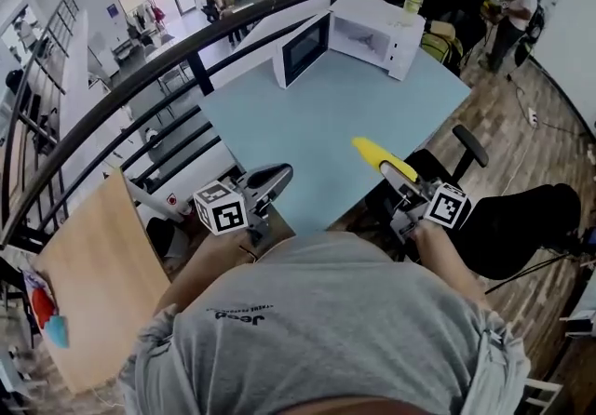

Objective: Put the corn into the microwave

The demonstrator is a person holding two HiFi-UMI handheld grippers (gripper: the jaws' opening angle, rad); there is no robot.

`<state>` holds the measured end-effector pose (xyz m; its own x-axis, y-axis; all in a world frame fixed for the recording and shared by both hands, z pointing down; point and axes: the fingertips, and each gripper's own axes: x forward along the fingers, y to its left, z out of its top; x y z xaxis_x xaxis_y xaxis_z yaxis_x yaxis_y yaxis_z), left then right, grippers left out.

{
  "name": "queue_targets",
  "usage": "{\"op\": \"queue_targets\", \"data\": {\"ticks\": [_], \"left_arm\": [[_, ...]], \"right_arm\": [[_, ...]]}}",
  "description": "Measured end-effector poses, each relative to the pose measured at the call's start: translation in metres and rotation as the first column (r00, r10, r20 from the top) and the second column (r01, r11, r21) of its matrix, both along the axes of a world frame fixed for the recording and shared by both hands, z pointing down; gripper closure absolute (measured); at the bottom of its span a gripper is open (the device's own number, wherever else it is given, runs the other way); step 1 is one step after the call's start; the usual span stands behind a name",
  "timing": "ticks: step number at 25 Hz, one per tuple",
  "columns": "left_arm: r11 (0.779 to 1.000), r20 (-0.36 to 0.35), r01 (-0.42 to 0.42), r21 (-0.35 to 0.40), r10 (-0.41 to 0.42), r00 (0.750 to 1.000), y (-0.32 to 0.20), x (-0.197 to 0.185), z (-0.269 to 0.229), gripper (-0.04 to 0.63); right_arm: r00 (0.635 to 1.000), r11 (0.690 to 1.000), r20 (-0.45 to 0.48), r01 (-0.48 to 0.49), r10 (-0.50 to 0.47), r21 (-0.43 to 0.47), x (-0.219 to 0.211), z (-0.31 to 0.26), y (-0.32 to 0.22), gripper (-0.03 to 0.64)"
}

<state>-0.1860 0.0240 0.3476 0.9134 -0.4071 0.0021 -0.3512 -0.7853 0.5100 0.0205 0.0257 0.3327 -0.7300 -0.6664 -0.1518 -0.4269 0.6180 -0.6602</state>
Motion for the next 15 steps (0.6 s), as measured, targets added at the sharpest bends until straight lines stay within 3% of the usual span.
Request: {"op": "queue_targets", "data": {"ticks": [6, 15], "left_arm": [[0.999, -0.013, 0.013, -0.036, -0.014, 1.0, -0.043, -0.051, 0.015, 0.563], [1.0, -0.01, -0.014, -0.025, 0.014, 1.0, -0.078, -0.067, 0.022, 0.564]], "right_arm": [[1.0, 1.0, -0.024, -0.012, 0.012, -0.025, -0.04, 0.006, -0.047, 0.361], [0.997, 0.999, -0.077, -0.029, 0.025, -0.042, -0.055, 0.009, -0.086, 0.36]]}}
